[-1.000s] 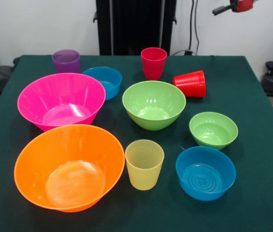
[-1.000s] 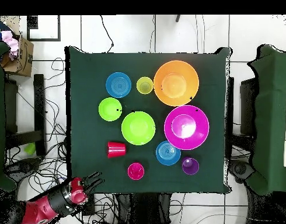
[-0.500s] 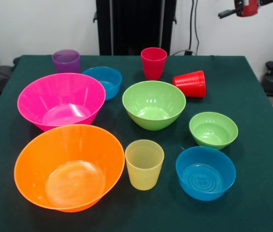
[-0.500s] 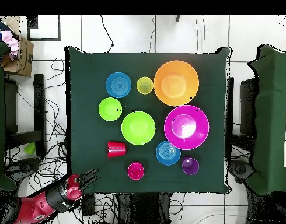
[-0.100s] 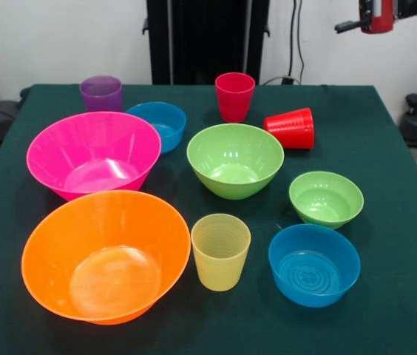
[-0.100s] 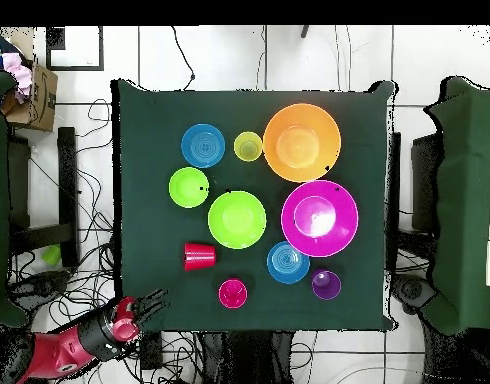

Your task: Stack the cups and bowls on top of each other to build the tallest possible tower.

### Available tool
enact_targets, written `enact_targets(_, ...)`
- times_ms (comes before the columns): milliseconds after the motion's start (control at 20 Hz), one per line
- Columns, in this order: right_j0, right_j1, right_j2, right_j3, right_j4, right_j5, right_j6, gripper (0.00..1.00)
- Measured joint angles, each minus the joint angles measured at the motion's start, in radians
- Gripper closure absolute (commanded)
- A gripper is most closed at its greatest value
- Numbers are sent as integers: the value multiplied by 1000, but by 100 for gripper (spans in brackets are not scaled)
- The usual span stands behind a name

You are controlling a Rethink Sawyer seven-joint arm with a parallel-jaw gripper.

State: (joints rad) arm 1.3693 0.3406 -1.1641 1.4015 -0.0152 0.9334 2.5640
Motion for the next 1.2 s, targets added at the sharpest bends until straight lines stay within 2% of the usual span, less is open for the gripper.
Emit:
enact_targets(500, -1, 58, -16, -58, 1, 18, 12, 0)
enact_targets(1200, -49, 139, -88, -183, 1, 150, 19, 0)
